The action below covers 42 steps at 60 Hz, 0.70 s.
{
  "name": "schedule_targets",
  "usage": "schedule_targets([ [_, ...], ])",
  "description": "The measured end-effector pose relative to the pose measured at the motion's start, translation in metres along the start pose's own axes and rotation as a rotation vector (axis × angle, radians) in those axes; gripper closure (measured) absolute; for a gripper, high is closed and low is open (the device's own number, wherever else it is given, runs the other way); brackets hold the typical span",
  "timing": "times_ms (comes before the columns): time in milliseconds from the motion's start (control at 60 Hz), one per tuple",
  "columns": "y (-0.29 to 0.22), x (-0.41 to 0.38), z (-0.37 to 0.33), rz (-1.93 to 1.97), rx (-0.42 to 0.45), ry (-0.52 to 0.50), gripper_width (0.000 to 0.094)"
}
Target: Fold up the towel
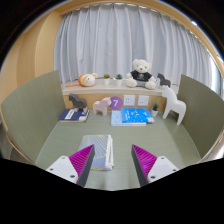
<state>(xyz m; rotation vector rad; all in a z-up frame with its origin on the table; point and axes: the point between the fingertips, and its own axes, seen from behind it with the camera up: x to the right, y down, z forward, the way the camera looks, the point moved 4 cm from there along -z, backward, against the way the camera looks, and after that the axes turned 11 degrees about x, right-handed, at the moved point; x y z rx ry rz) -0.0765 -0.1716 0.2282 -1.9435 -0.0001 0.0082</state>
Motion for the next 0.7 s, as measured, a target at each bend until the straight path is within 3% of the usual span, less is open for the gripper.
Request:
schedule_targets([
  [183, 0.013, 0.014, -0.054, -0.001, 0.005, 0.069, 0.0196],
  [700, 0.019, 0.007, -0.132, -0.027, 0.030, 0.077, 0.0197],
])
